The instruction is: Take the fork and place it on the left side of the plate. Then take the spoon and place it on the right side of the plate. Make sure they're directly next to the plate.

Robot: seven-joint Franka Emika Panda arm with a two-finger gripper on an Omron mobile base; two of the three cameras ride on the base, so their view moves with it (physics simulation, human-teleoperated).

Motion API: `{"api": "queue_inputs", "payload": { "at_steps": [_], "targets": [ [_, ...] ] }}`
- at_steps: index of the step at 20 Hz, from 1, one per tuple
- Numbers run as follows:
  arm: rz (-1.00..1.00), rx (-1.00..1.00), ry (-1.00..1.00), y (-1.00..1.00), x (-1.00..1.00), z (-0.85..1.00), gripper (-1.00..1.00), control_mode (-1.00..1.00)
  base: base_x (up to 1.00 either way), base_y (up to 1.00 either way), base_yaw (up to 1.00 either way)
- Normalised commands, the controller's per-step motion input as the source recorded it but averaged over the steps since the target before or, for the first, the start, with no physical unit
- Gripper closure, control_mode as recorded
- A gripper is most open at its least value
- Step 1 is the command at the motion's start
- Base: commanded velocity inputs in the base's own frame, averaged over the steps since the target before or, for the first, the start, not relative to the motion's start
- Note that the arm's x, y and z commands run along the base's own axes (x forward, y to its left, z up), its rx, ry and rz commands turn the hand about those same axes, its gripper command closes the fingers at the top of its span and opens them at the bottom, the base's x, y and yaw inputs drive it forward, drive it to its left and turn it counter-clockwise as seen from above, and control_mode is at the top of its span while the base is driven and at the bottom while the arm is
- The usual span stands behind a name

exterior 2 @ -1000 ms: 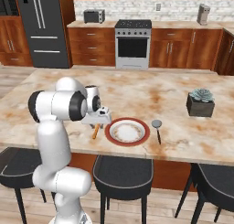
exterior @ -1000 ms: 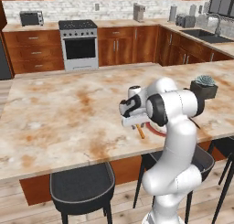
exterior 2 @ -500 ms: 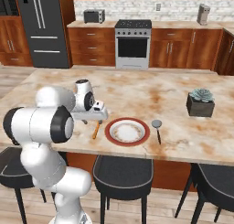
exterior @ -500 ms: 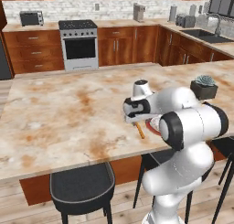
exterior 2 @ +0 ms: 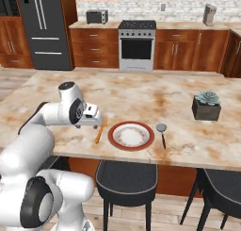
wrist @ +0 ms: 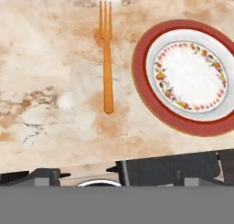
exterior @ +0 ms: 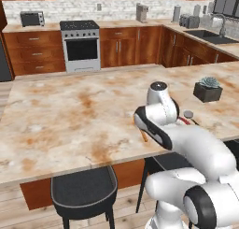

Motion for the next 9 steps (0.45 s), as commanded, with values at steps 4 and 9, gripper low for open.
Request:
{"api": "queue_inputs", "payload": {
  "at_steps": [4,9],
  "targets": [
    [0.0,0.0,-0.23,0.0,-0.94,0.76,-1.0,-1.0,0.0,0.0,0.0],
    [0.01,0.0,-0.23,-0.03,-0.78,0.75,-1.0,-1.0,0.0,0.0,0.0]
  ]
}}
